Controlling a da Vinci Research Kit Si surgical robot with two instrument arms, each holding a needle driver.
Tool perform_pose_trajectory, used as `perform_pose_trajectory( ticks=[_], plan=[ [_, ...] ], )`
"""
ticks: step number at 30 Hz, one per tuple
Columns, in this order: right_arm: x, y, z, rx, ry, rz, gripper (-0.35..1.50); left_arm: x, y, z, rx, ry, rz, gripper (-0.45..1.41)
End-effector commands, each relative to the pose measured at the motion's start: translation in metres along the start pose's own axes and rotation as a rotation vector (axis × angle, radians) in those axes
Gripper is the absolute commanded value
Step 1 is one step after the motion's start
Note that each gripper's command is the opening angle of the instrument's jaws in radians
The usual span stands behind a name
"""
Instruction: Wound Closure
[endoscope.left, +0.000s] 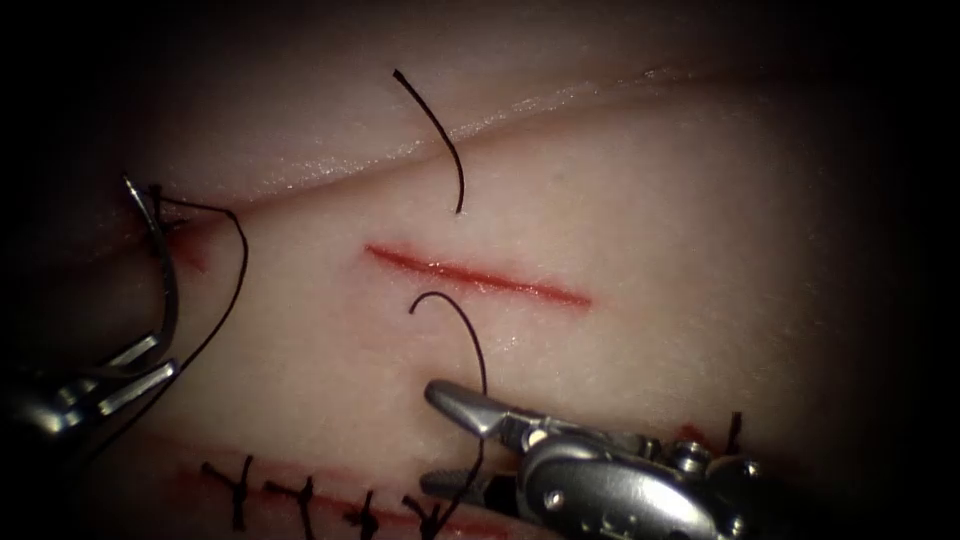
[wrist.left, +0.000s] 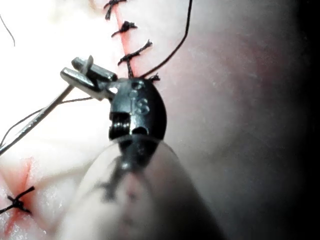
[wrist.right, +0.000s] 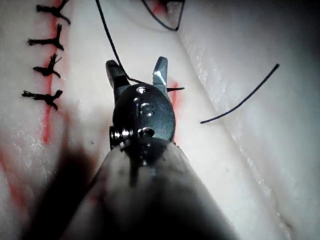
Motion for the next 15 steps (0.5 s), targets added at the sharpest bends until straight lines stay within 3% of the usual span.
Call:
perform_pose_trajectory(
  ticks=[1, 9, 15],
  plan=[
    [-0.0002, 0.0004, -0.0009, -0.008, -0.035, -0.019, 1.47, -0.0008, 0.0008, -0.0003, -0.001, -0.004, -0.001, -0.45],
    [-0.0017, 0.0010, -0.0032, -0.026, -0.076, -0.023, 1.48, -0.0001, 0.0001, -0.0010, -0.009, -0.007, -0.007, -0.45],
    [-0.0032, 0.0011, -0.0022, -0.043, -0.110, -0.021, 1.48, 0.0026, -0.0020, -0.0009, -0.042, 0.039, -0.020, -0.45]
  ],
)
